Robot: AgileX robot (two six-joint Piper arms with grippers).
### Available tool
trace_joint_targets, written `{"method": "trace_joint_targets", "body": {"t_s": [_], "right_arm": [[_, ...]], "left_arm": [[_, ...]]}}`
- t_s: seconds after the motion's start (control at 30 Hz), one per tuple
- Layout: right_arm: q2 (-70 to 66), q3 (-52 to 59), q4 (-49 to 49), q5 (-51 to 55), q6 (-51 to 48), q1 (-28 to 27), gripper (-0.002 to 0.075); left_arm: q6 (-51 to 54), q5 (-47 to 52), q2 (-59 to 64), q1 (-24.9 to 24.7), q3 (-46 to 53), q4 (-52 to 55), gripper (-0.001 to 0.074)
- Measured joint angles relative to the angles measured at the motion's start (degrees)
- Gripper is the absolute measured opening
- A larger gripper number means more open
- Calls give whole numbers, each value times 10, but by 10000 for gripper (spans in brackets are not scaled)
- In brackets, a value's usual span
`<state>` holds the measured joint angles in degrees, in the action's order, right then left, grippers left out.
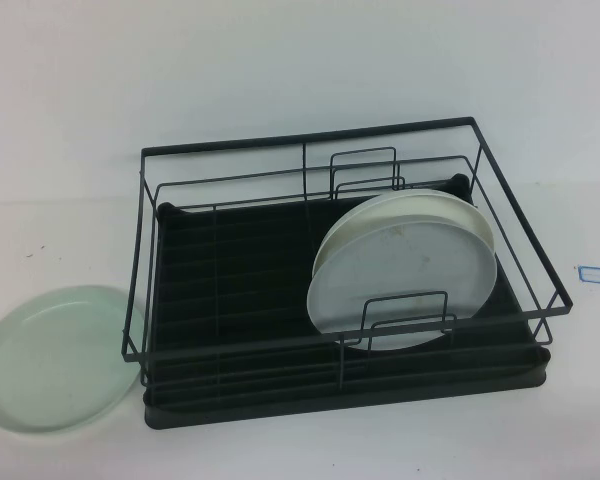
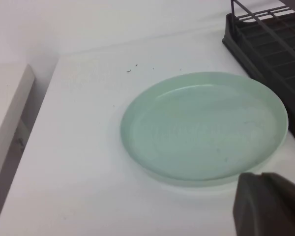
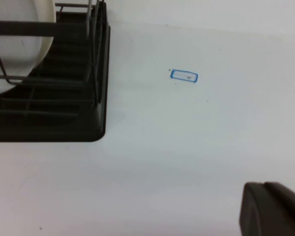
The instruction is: Place plate on rack
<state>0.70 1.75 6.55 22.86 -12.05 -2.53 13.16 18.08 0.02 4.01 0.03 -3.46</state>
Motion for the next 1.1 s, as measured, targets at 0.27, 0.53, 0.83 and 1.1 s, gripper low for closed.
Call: {"method": "trace_joint_targets", "body": {"t_s": [0.27, 0.53, 0.83, 1.1], "right_arm": [[0, 0, 3, -24, 4, 0, 18], [0, 0, 114, -174, 17, 0, 18], [0, 0, 215, -308, 41, 0, 18], [0, 0, 222, -385, 27, 0, 18]], "left_arm": [[1, -72, 0, 0, 0, -1, 0], [-25, -253, 0, 0, 0, -47, 0], [-30, -350, 0, 0, 0, -47, 0], [-153, -374, 0, 0, 0, -47, 0]]}}
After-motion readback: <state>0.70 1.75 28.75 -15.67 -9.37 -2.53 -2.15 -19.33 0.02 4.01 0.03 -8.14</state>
